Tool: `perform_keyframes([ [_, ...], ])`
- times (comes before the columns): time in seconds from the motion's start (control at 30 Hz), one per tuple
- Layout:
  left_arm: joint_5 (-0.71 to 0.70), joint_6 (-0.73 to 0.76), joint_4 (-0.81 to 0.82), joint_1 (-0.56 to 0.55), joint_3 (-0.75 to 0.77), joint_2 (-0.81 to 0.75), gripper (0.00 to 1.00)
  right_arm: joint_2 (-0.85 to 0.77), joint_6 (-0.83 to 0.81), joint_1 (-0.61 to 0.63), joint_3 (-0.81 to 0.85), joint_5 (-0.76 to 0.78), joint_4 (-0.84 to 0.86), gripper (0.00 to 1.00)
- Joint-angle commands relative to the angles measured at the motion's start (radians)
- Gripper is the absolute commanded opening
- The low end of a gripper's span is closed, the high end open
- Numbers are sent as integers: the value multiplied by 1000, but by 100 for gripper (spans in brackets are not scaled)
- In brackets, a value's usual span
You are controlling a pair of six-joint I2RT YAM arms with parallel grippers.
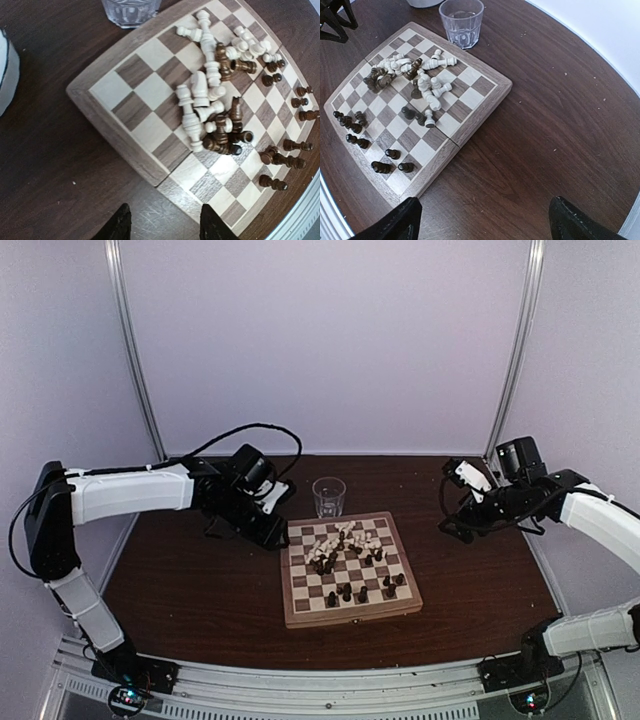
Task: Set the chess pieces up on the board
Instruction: Pick up the pawn from the chessboard.
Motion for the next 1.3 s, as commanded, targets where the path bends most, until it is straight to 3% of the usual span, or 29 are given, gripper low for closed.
perform_keyframes([
  [0.0, -33, 19, -21, -63, 92, 72, 46, -24, -56, -5, -33, -105, -4, 90],
  [0.2, -2, 26, -49, -99, 207, 207, 45, 10, -75, -5, -27, -140, -23, 88],
  [0.73, -18, 22, -151, -166, 386, 362, 43, 13, -87, -3, -27, -155, -33, 87],
  [1.27, -3, 58, -201, -188, 424, 409, 34, 20, -92, -3, -27, -157, -36, 86],
])
